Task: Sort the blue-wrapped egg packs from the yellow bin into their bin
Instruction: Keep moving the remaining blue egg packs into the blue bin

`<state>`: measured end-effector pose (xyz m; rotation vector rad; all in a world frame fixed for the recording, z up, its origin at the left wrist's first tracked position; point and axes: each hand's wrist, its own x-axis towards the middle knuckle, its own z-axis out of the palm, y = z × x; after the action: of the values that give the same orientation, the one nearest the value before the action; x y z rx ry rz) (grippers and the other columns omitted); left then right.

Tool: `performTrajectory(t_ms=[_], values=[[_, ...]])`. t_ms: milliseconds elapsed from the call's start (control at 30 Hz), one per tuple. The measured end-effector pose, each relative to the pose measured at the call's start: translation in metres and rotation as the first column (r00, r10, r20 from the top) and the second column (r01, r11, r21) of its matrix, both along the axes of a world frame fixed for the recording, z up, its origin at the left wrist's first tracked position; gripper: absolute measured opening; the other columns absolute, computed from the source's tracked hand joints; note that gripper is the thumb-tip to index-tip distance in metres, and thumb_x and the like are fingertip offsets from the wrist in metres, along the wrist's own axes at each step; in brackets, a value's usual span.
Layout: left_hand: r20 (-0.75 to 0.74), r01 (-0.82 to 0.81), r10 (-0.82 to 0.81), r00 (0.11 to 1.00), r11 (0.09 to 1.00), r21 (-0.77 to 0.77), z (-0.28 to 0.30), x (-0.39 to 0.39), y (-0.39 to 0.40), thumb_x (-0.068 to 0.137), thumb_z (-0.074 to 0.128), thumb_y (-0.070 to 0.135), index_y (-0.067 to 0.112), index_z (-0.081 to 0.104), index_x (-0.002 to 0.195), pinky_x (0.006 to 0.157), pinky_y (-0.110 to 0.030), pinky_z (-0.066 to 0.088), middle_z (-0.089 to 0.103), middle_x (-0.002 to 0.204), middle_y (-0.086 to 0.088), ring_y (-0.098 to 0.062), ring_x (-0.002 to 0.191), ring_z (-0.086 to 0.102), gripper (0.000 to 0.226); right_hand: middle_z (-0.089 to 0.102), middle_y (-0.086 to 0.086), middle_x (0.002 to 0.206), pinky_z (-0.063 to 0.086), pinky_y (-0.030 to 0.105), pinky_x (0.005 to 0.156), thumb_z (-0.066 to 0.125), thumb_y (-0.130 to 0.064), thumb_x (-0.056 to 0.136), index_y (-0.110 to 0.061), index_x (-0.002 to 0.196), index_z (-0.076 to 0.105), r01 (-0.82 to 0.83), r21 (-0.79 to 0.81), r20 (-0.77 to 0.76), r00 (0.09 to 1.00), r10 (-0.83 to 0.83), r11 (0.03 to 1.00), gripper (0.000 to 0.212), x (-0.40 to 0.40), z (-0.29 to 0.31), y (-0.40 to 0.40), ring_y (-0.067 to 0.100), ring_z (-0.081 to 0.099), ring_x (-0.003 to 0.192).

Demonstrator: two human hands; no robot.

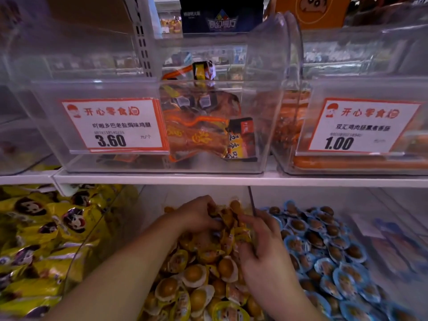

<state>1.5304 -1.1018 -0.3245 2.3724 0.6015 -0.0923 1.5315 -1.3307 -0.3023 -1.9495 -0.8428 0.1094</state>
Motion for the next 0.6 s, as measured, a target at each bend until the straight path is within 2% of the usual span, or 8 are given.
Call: performTrajectory(t_ms=[67, 133, 200, 267, 333, 400, 500, 600], values=[[0.031, 0.002, -0.001, 1.0, 1.0, -0.001, -0.008, 0.002, -0.006, 0.074, 0.078, 0.04, 0.03, 0.06, 0.106, 0.093, -0.04, 0.055, 0.066, 0.106, 0.006, -0.014, 0.098, 0.064, 0.038, 0.033, -0.015, 0.138, 0.018, -0.012, 0.086, 0.057, -0.008, 0.091, -0.027, 0.128, 0.059, 0.003, -0.009, 0.002, 1.0, -0.003, 1.0, 0.042, 0.0, 0.0, 0.0, -0.007, 0.034, 0.119], [-0.012, 0.05, -0.05, 0.999, 0.999, 0.006, -0.007, 0.003, -0.008, 0.074, 0.074, 0.043, 0.035, 0.06, 0.106, 0.093, -0.037, 0.054, 0.065, 0.108, 0.008, -0.014, 0.1, 0.063, 0.037, 0.032, -0.014, 0.14, 0.019, -0.012, 0.085, 0.057, -0.01, 0.091, -0.028, 0.126, 0.059, 0.001, -0.019, -0.004, 1.0, -0.001, 1.0, 0.04, -0.001, -0.001, 0.0, -0.004, 0.037, 0.124], [-0.069, 0.107, -0.106, 0.992, 0.994, 0.013, -0.001, 0.003, -0.008, 0.071, 0.074, 0.043, 0.041, 0.06, 0.096, 0.083, -0.03, 0.054, 0.066, 0.1, 0.012, -0.011, 0.094, 0.063, 0.029, 0.032, -0.013, 0.144, 0.021, -0.011, 0.085, 0.058, -0.011, 0.091, -0.029, 0.124, 0.059, 0.002, -0.029, -0.014, 1.0, -0.002, 1.0, 0.038, -0.001, -0.001, -0.001, 0.002, 0.039, 0.13], [-0.105, 0.144, -0.141, 0.984, 0.989, 0.018, 0.002, 0.003, -0.007, 0.069, 0.077, 0.037, 0.037, 0.065, 0.084, 0.077, -0.029, 0.056, 0.069, 0.09, 0.011, -0.011, 0.087, 0.066, 0.019, 0.03, -0.013, 0.146, 0.022, -0.009, 0.086, 0.058, -0.011, 0.091, -0.031, 0.122, 0.059, 0.002, -0.046, -0.022, 1.0, -0.003, 0.999, 0.037, -0.001, -0.001, -0.001, 0.004, 0.037, 0.134], [-0.089, 0.108, -0.106, 0.99, 0.994, 0.016, 0.001, -0.002, -0.002, 0.07, 0.077, 0.03, 0.025, 0.071, 0.081, 0.08, -0.036, 0.059, 0.073, 0.086, 0.003, -0.019, 0.085, 0.07, 0.013, 0.028, -0.013, 0.147, 0.02, -0.008, 0.087, 0.058, -0.013, 0.091, -0.033, 0.119, 0.058, -0.004, -0.052, -0.026, 1.0, 0.003, 0.999, 0.035, -0.001, 0.0, -0.002, 0.004, 0.035, 0.136], [-0.029, 0.038, -0.039, 0.999, 0.999, -0.033, 0.001, -0.014, 0.008, 0.074, 0.078, 0.029, 0.02, 0.074, 0.08, 0.074, -0.037, 0.059, 0.075, 0.082, 0.0, -0.021, 0.081, 0.072, 0.012, 0.027, -0.013, 0.147, 0.021, -0.005, 0.091, 0.058, -0.015, 0.092, -0.035, 0.12, 0.058, -0.011, -0.052, -0.021, 1.0, 0.01, 0.999, 0.034, -0.002, 0.002, -0.002, 0.004, 0.034, 0.136], [0.126, -0.168, 0.188, 0.974, 0.974, -0.151, 0.008, -0.036, 0.021, 0.08, 0.081, 0.032, 0.02, 0.076, 0.076, 0.058, -0.025, 0.054, 0.075, 0.072, 0.0, -0.012, 0.067, 0.071, 0.014, 0.027, -0.015, 0.143, 0.024, 0.001, 0.096, 0.058, -0.019, 0.092, -0.034, 0.122, 0.059, -0.013, -0.061, -0.027, 1.0, 0.011, 0.998, 0.034, -0.001, 0.001, -0.004, 0.003, 0.037, 0.131], [0.295, -0.337, 0.482, 0.825, 0.839, -0.427, 0.029, -0.044, 0.01, 0.079, 0.081, 0.034, 0.021, 0.079, 0.08, 0.069, -0.027, 0.056, 0.076, 0.076, 0.002, -0.016, 0.073, 0.072, 0.014, 0.026, -0.019, 0.131, 0.021, -0.011, 0.083, 0.059, -0.021, 0.09, -0.033, 0.122, 0.058, -0.004, -0.072, -0.008, 1.0, 0.003, 0.997, 0.034, -0.001, 0.001, -0.003, 0.001, 0.039, 0.121]])
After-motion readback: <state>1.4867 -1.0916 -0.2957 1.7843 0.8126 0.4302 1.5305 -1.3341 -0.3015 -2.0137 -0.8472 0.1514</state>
